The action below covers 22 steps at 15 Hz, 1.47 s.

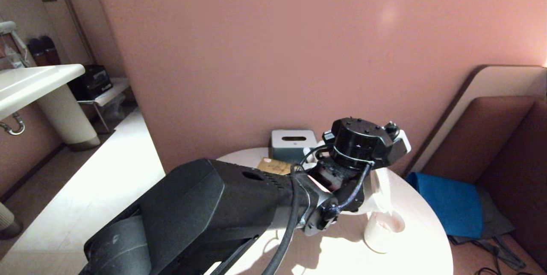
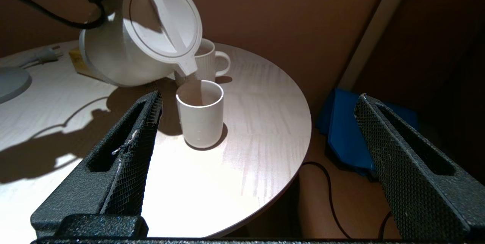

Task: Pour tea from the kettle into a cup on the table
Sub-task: Pour water into the cup, then put down the kettle on the table

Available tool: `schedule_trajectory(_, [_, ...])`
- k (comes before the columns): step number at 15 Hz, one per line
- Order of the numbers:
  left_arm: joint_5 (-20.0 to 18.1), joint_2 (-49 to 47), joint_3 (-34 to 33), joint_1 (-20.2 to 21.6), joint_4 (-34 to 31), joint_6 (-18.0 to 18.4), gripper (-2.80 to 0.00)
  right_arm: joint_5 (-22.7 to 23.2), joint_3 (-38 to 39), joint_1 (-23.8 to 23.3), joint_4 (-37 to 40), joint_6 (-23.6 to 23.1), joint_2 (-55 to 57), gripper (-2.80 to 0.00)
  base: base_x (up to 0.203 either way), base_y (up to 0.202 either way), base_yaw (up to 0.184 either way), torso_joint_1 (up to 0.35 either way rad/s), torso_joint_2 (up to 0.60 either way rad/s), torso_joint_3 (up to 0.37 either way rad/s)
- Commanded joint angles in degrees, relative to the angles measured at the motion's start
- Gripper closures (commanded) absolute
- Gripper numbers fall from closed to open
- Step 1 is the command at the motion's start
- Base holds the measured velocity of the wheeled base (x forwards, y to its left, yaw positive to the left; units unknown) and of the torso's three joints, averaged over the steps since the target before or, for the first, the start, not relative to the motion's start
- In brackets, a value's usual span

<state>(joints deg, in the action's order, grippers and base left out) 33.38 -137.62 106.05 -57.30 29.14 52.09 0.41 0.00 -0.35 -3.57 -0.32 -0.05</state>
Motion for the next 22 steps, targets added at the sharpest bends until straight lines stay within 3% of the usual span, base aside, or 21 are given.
schedule_trajectory(1, [0.46,1.24,-0.32,-0.01,0.07,0.22,0.00,0.02,0.00,0.00,-0.03,-0.03,0.05,-2.80,0.000,0.000,0.000,0.000,0.00,0.000])
schedule_trajectory(6, [0.55,3.84,-4.74,-0.01,0.13,-0.22,0.00,0.02,0.00,0.00,-0.03,-0.03,0.05,-2.80,0.000,0.000,0.000,0.000,0.00,0.000])
schedule_trajectory(10, [0.82,6.89,-9.36,-0.09,0.16,-4.21,0.00,0.02,0.00,0.00,-0.03,-0.03,0.05,-2.80,0.000,0.000,0.000,0.000,0.00,0.000])
schedule_trajectory(13, [2.03,8.48,-9.68,-0.07,-2.23,-13.44,0.00,0.02,0.00,0.00,-0.03,-0.03,0.05,-2.80,0.000,0.000,0.000,0.000,0.00,0.000])
schedule_trajectory(16, [2.19,13.66,-10.96,0.89,-10.48,-25.28,0.00,0.02,0.00,0.00,-0.03,-0.03,0.05,-2.80,0.000,0.000,0.000,0.000,0.00,0.000])
schedule_trajectory(22, [1.49,23.45,-22.80,7.89,-11.88,-41.04,0.00,0.02,0.00,0.00,-0.03,-0.03,0.05,-2.80,0.000,0.000,0.000,0.000,0.00,0.000])
